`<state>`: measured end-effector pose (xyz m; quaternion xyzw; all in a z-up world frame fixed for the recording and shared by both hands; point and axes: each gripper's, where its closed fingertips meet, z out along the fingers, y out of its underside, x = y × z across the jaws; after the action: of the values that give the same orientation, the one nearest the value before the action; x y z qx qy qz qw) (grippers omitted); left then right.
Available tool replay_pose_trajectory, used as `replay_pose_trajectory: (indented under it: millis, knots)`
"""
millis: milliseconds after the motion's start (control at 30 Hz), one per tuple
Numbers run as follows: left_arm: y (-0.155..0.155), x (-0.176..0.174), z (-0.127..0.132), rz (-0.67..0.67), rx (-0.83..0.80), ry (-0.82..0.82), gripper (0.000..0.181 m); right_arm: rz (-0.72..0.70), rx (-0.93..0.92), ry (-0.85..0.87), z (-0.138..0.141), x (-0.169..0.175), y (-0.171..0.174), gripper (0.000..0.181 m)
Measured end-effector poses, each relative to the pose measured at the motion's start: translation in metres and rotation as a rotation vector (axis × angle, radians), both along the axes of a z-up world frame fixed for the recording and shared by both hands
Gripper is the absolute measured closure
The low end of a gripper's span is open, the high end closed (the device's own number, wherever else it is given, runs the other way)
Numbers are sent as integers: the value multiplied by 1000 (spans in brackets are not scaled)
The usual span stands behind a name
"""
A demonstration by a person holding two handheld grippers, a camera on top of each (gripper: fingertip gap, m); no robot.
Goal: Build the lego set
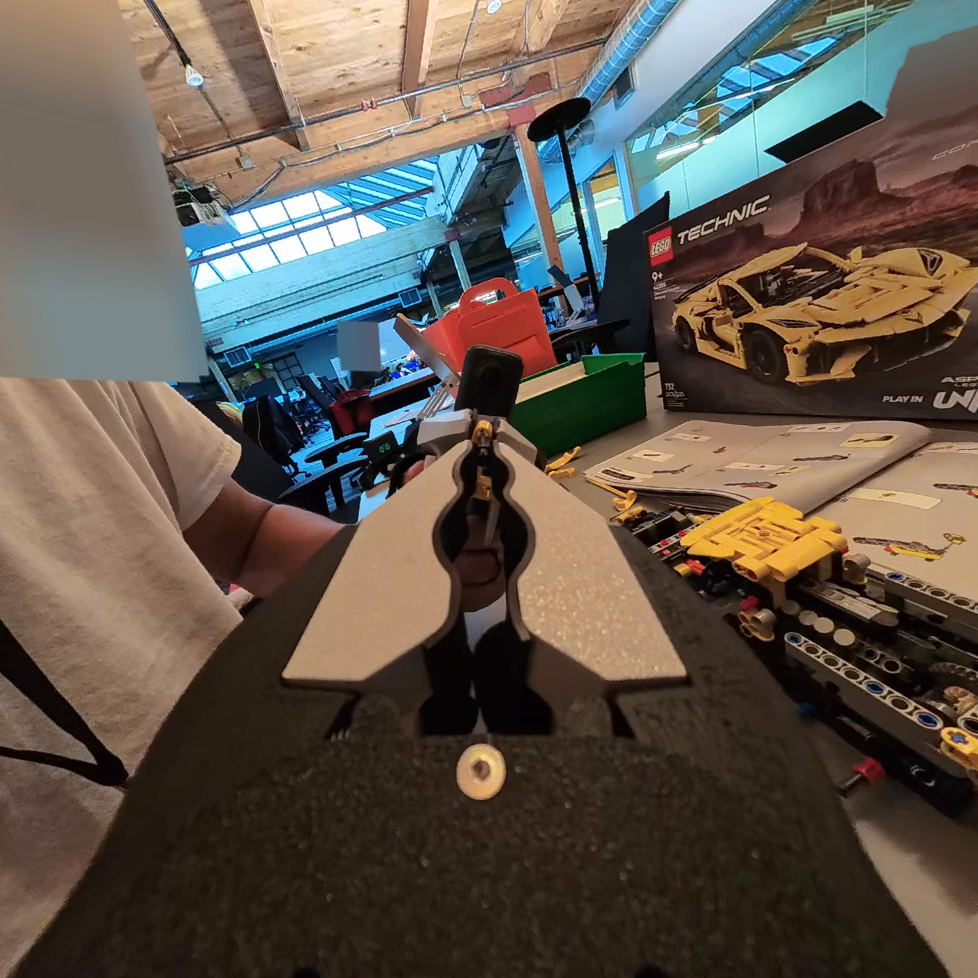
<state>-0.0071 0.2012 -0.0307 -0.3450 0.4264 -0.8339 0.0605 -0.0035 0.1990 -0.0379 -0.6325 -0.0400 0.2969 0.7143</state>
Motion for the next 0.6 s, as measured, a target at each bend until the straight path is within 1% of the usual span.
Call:
replay_pose_trajectory:
  millis: [167, 333, 467, 600]
  knots:
    - [0, 0, -3, 23, 39, -4, 175, 9, -2, 14, -2, 0, 0, 178]
    - [-1, 1, -4, 48, 53, -7, 174, 26, -6, 68, -3, 1, 0, 178]
    - [-1, 3, -9, 73, 116, -4, 174, 40, -37, 94, -8, 1, 1, 178]
    - [-2, 2, -14, 75, 176, -9, 174, 40, -45, 70, -12, 0, 0, 178]
